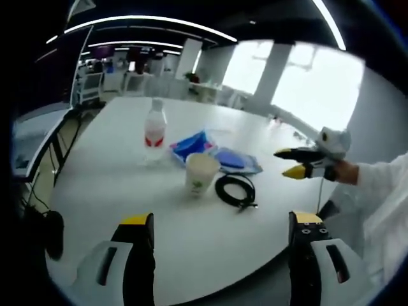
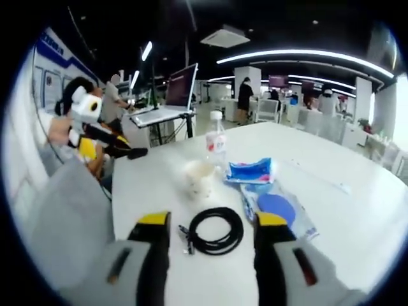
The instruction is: Arrange the tabletop items into an orderly group along one side of the table until the central work area is clear of visible clutter.
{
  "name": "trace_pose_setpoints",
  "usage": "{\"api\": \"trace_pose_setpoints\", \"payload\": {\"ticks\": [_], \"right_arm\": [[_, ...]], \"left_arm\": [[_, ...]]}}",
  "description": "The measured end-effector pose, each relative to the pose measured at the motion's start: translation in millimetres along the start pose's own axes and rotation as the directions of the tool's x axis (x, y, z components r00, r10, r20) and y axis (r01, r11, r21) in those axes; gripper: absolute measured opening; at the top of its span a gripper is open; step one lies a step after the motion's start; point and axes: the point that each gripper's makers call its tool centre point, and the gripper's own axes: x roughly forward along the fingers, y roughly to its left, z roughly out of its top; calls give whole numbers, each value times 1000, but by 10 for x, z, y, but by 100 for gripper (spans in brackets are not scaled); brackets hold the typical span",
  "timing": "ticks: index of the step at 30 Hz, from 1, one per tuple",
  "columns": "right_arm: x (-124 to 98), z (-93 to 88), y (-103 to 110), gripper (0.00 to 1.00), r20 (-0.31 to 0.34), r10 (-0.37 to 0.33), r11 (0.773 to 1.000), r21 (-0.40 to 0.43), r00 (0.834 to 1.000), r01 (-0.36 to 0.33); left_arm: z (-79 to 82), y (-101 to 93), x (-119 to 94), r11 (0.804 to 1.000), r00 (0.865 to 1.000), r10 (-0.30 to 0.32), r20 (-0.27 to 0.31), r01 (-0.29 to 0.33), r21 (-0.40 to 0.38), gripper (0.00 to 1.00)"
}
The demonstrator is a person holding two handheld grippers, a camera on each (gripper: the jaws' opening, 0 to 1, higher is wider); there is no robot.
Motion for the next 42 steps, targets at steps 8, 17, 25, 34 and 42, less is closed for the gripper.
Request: {"api": "trace_pose_setpoints", "payload": {"ticks": [8, 17, 25, 34, 42], "right_arm": [[-134, 44, -38, 48, -16, -75, 997, 17, 997, 75], [-174, 128, -111, 47, -37, -142, 989, 27, 989, 143], [-87, 313, -317, 45, -17, -144, 990, 7, 989, 144], [209, 489, -673, 42, -19, -76, 997, 5, 997, 77], [356, 512, -896, 41, -19, -61, 998, 28, 998, 62]], "left_arm": [[191, 26, 107, 999, 999, -45, 31, 44, 9, 83], [454, 231, 203, 997, 996, -71, 54, 72, -11, 80], [792, 383, 396, 994, 997, -23, 70, 30, -103, 71], [1023, 626, 903, 981, 995, 98, 34, -91, -172, 63], [860, 674, 1314, 958, 990, 129, -60, -140, -251, 60]]}}
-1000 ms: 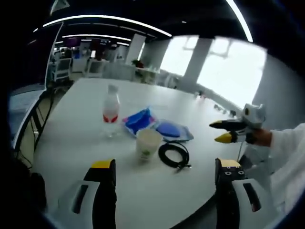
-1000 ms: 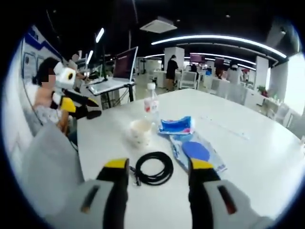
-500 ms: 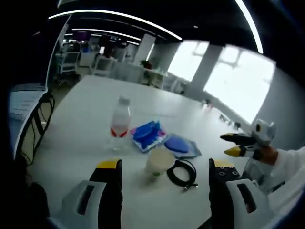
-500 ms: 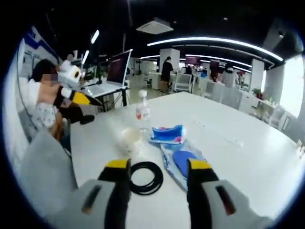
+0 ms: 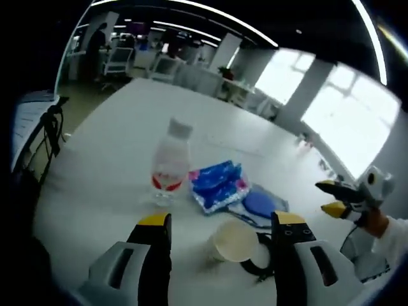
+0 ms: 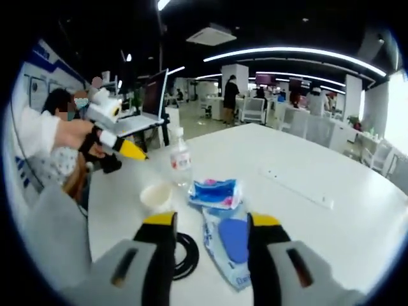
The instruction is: Arrange the tabletop items into an orderly group along one side of the table until the central work area is clear of visible clutter.
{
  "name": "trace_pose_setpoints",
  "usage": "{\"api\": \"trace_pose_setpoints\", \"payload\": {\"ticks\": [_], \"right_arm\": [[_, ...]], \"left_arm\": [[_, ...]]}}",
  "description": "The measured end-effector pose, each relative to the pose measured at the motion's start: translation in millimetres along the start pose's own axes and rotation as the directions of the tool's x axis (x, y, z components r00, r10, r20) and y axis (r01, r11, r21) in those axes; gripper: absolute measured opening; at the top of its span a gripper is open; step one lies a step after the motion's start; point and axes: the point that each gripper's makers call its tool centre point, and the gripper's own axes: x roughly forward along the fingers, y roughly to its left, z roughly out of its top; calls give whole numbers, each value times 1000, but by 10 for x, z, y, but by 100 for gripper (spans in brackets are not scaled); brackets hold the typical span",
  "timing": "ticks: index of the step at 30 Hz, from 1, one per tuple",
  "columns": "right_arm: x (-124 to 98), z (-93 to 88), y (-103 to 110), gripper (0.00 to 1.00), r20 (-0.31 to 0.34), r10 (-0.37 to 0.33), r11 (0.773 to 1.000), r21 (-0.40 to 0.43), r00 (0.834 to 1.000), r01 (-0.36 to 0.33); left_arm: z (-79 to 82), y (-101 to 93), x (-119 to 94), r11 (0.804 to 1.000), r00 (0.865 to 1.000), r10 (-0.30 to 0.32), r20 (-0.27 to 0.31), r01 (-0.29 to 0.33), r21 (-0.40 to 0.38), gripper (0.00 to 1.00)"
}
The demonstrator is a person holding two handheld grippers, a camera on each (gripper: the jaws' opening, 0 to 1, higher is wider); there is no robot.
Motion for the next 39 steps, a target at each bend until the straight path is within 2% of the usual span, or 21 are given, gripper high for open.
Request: {"api": "trace_pose_setpoints", "payload": {"ticks": [1, 8, 16, 20, 26, 39], "right_arm": [[20, -6, -25, 41, -2, -3, 1000, 2, 1000, 3], [211, -61, -200, 40, -19, -27, 998, 51, 999, 28], [442, -58, -321, 38, -33, -33, 997, 64, 999, 36], [566, -69, -367, 38, -41, -37, 996, 75, 998, 40], [761, -104, -405, 36, -49, -35, 995, 95, 998, 39], [1221, -258, -390, 32, -96, -8, 994, 104, 995, 18]], "left_arm": [[15, 48, 71, 1000, 1000, 2, -7, -2, -5, 60], [38, 68, 333, 998, 1000, 5, -29, -7, -62, 56], [-32, 61, 619, 998, 996, -4, -88, -2, -65, 52], [-100, 91, 752, 996, 994, -1, -113, -9, -90, 50], [-186, 125, 908, 996, 990, -6, -141, -7, -94, 47], [-290, 297, 1120, 989, 988, 30, -151, -52, -140, 42]]}}
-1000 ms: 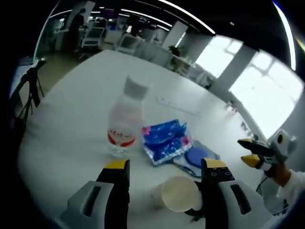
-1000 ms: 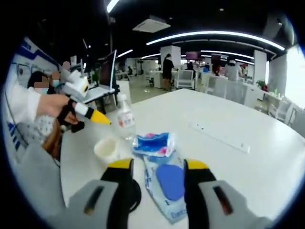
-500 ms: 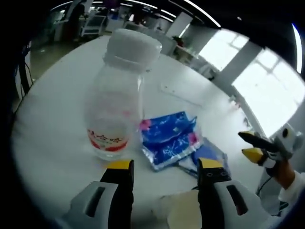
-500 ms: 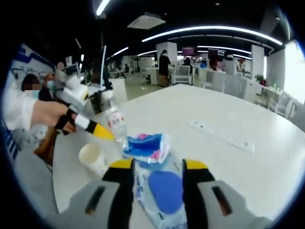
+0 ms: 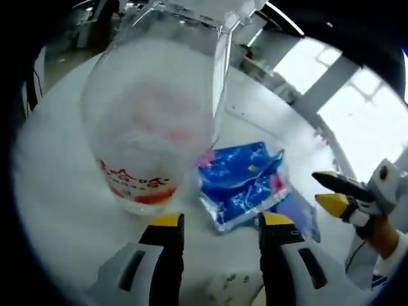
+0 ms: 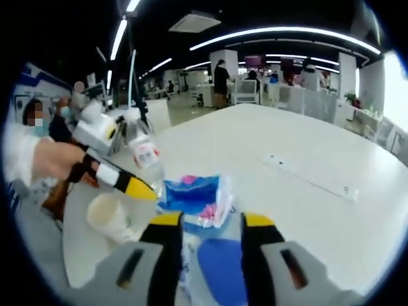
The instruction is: Arrange the tabletop items into an orderly group along one side of the table until the central work area is clear of visible clutter.
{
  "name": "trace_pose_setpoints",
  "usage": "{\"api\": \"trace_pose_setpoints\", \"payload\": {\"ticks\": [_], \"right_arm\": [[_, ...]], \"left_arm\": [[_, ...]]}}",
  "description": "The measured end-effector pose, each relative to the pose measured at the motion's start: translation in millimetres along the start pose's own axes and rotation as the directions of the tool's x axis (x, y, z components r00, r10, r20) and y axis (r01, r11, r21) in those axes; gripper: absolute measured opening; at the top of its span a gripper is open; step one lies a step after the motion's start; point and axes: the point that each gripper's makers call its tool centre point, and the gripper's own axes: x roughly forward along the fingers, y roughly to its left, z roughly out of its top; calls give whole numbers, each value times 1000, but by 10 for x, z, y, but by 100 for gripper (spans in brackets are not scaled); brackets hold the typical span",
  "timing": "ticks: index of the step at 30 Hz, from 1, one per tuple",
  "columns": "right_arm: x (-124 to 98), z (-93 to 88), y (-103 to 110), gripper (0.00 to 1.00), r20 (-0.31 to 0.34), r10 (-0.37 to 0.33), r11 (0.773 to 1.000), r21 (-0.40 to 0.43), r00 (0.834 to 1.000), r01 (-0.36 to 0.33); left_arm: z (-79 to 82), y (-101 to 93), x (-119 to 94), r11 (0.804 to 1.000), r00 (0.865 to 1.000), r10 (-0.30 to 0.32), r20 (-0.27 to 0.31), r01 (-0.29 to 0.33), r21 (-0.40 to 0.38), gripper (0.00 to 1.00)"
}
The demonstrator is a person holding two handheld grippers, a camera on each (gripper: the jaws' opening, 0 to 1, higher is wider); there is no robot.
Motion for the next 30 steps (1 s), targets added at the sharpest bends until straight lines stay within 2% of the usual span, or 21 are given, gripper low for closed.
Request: {"api": "trace_pose_setpoints", "payload": {"ticks": [8, 14, 18, 23, 28, 30], "right_arm": [[224, -102, 10, 28, -38, 6, 1000, 11, 999, -6], [284, -157, 23, 25, -46, 4, 1000, 22, 999, -3], [300, -226, 26, 21, -60, -3, 1000, 23, 998, 4], [279, -218, 32, 9, -46, -20, 1000, 15, 999, 20], [277, -212, 29, 5, -39, -40, 999, -11, 998, 40], [270, -203, 24, 4, -33, -43, 999, -9, 999, 43]], "left_arm": [[-15, -10, 76, 1000, 1000, -1, 0, 1, -22, 36], [-20, -65, 90, 1000, 1000, -12, 6, 12, -15, 32], [10, -24, 84, 999, 1000, 8, 29, -7, -32, 27], [20, 31, 42, 999, 998, 38, 51, -36, -28, 17], [5, 109, 14, 997, 996, 69, 64, -67, -37, 2], [10, 124, -3, 997, 994, 76, 78, -73, -40, 0]]}}
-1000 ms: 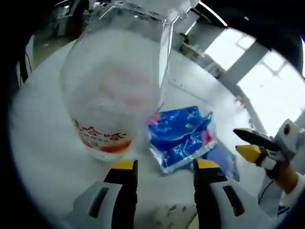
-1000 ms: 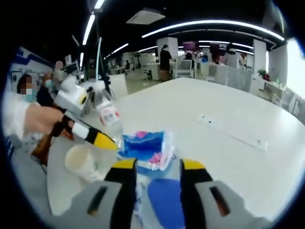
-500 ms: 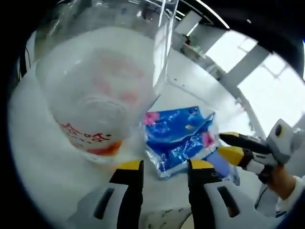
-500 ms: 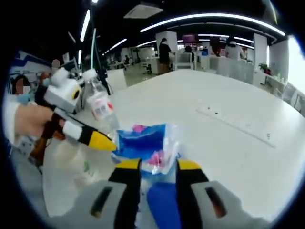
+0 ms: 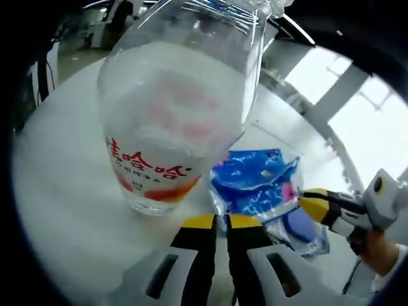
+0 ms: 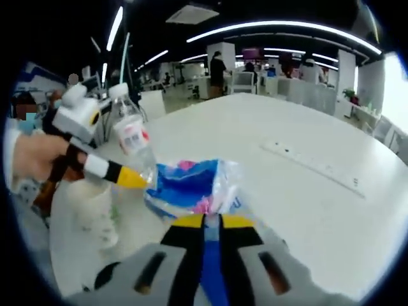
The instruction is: Arrange the tabletop items into an orderly group along one side of the table until the central work area is clear of visible clutter.
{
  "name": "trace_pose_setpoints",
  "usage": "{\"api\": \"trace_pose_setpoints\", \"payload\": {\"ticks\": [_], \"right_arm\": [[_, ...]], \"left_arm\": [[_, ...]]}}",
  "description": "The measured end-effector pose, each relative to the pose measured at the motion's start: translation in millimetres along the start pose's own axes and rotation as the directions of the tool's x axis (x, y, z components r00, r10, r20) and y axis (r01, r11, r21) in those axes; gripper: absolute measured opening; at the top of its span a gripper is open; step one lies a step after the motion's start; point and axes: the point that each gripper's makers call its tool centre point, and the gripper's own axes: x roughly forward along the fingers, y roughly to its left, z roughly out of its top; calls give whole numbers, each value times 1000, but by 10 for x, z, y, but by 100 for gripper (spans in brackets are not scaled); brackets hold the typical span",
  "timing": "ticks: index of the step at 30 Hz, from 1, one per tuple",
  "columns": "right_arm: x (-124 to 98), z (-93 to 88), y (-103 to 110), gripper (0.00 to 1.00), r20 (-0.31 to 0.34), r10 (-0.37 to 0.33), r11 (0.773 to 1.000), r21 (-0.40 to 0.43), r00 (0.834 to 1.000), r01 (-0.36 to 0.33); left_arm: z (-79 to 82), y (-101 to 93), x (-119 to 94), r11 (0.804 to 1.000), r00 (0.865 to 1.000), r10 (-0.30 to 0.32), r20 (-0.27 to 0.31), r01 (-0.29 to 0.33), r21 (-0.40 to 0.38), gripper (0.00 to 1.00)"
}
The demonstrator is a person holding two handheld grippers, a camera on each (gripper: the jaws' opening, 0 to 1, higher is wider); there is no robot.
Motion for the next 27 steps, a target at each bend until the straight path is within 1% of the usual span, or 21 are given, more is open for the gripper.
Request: {"api": "trace_pose_setpoints", "payload": {"ticks": [7, 13, 16, 18, 22, 27], "right_arm": [[-33, 4, 55, 2, 24, -3, 1000, -8, 1000, 4], [-59, -1, 29, 0, 38, -17, 1000, 5, 999, 17], [-90, 6, 41, 0, 53, -18, 1000, 15, 998, 18], [-104, 14, 59, 0, 62, -14, 1000, 8, 998, 14], [-113, 10, 84, 0, 66, -11, 1000, 7, 998, 11], [-153, 49, 133, 0, 89, -7, 1000, 7, 996, 6]], "left_arm": [[3, -43, -9, 1000, 1000, -13, 11, 13, 3, 0], [4, -89, -30, 999, 999, -31, 18, 31, 10, 0], [-11, -91, -39, 999, 999, -34, 22, 34, 11, 0], [-13, -91, -47, 999, 999, -33, 26, 32, 11, 0], [-5, -100, -67, 999, 999, -37, 36, 37, 12, 0], [22, -154, -113, 998, 997, -52, 52, 51, 23, 0]]}}
